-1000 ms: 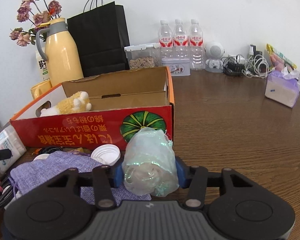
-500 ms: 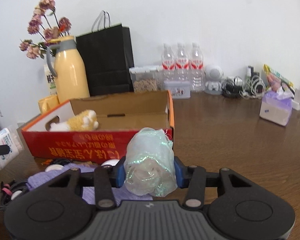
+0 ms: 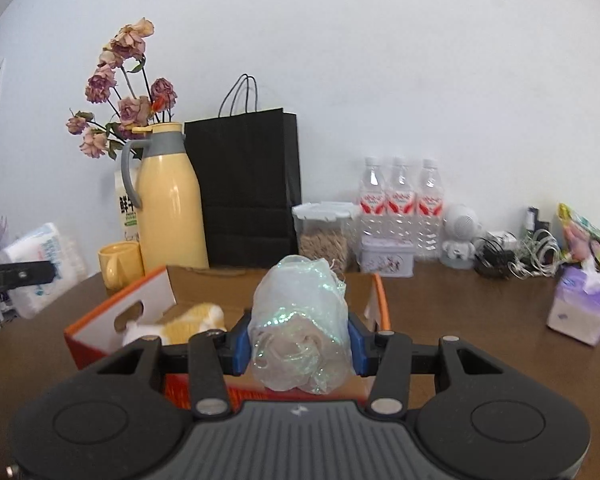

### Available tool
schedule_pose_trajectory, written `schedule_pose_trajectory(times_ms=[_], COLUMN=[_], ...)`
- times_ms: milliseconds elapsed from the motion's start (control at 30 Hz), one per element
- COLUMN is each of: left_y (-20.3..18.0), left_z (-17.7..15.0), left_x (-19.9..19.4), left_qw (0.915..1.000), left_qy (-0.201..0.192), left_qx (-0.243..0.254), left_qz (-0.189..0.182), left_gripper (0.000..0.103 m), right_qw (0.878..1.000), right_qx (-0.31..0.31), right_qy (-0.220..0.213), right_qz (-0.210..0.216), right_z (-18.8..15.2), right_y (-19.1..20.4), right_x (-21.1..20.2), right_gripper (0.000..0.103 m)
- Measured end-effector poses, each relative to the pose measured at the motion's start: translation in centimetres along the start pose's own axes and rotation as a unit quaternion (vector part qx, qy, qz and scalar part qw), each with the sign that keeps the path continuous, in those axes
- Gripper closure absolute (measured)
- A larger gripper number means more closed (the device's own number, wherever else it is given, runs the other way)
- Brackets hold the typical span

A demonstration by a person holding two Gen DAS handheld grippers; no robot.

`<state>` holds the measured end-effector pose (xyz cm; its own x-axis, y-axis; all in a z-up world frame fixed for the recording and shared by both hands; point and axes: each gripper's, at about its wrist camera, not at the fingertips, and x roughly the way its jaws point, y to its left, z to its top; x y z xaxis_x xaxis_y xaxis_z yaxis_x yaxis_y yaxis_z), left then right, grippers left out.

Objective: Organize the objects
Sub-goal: 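Carry the container with the left gripper into the box while the right gripper drops the wrapped item there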

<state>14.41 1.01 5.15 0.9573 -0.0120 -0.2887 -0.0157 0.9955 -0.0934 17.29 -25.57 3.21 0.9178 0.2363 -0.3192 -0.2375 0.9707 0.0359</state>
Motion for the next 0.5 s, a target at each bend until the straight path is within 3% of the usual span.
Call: schedule_pose_trajectory(times_ms=[300,500], left_y=[-0.4,-0.1], left_z=[1.5,0.7], left_x=[8.6,13.4], left_qw=[0.9984,0.9955], left_qy=[0.037,0.075], left_qx=[-0.007,-0.012], left_qz=[0.043,0.057], left_gripper=[0.062,0.062], right_qw=[0.999,0.996], right_qx=[0.016,0.03], right_qy=[0.035,0.064], right_qz=[-0.024,-0.049], right_z=[2.1,0.5], right_y=[-0.2,-0.8], right_x=[8.4,12.3], right_gripper=[0.058,0.058])
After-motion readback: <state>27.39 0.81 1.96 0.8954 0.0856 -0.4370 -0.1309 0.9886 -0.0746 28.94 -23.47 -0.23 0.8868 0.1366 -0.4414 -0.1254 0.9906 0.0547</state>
